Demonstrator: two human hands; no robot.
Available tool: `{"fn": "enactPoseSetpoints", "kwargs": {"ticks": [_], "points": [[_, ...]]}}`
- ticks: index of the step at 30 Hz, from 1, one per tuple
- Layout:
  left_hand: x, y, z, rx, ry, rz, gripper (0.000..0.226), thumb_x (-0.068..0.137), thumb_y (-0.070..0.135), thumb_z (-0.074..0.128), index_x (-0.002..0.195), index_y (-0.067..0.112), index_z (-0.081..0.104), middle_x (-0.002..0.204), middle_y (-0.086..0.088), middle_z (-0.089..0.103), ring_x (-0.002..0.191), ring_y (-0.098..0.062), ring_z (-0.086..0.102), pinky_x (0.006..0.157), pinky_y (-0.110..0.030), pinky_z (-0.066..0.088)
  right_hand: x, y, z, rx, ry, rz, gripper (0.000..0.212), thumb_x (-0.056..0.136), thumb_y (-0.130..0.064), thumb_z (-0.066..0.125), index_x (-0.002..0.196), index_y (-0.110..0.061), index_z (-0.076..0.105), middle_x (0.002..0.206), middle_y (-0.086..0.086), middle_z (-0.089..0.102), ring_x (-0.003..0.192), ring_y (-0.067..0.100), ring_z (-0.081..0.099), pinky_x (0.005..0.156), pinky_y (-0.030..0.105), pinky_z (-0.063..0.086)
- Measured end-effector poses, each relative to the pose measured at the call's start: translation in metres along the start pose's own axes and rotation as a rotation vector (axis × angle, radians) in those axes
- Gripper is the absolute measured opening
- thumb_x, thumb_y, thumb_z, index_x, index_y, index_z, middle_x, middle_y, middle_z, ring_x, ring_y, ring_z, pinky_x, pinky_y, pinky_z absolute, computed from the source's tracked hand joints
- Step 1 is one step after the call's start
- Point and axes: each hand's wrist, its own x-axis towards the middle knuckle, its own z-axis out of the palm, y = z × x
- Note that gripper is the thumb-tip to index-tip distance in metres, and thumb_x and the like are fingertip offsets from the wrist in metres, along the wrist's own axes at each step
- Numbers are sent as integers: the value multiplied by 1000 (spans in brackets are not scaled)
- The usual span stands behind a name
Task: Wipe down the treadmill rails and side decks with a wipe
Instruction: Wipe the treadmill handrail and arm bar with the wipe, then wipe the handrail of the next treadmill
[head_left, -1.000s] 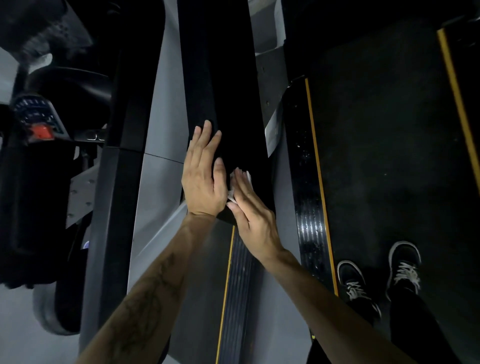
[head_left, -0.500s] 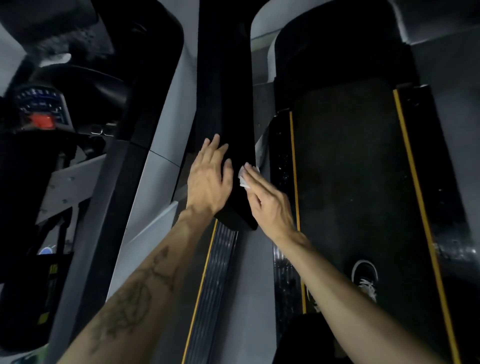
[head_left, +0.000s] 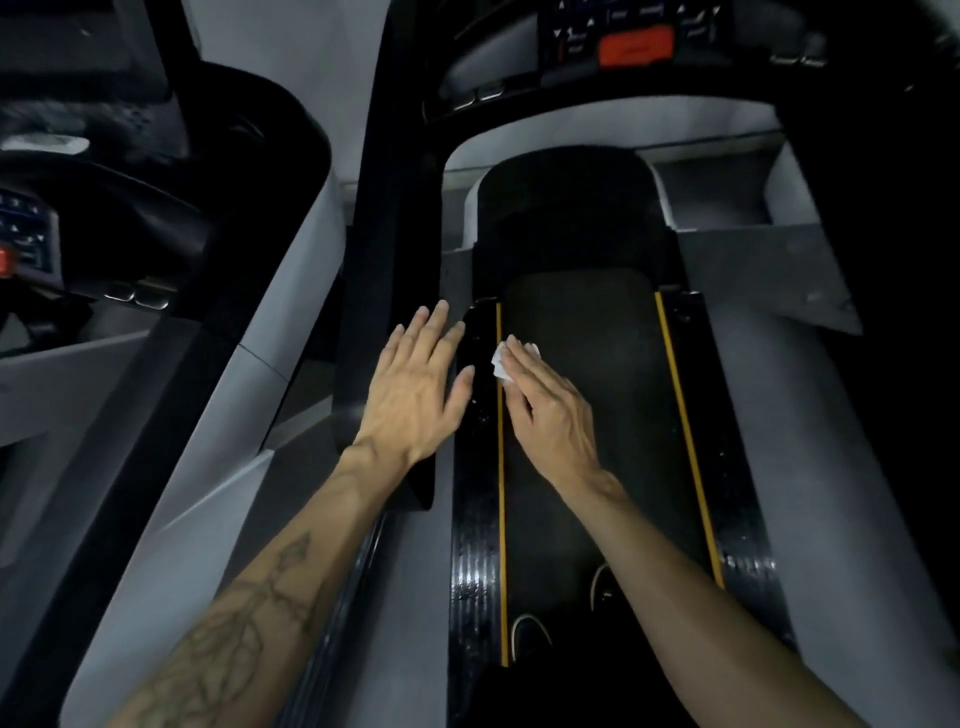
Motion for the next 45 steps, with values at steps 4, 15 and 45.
{"fn": "enactPoseSetpoints", "kwargs": {"ticks": [4, 15, 45], "points": [[27, 23, -1, -10, -8, 46, 65, 105, 50, 26, 158, 13, 38, 170, -8, 22, 158, -23, 14, 129, -41, 9, 17, 22, -26, -41, 18, 11, 42, 106, -23, 46, 142, -8, 60, 149, 7, 56, 141, 23, 50, 107, 41, 52], [162, 91, 17, 13, -95, 114, 72, 102, 56, 16, 162, 17, 29, 172, -4, 14, 159, -20, 5, 127, -35, -5, 102, 126, -85, -131, 74, 28, 41, 105, -21, 48, 142, -9, 60, 149, 6, 57, 140, 21, 51, 106, 40, 53], [552, 174, 89, -104, -218, 583, 78, 99, 57, 12, 160, 13, 33, 170, -8, 20, 159, -23, 11, 128, -39, 0, 329, 334, -143, -312, 227, 377, 45, 108, -29, 44, 144, -8, 59, 154, 8, 51, 145, 21, 45, 121, 19, 28]]}}
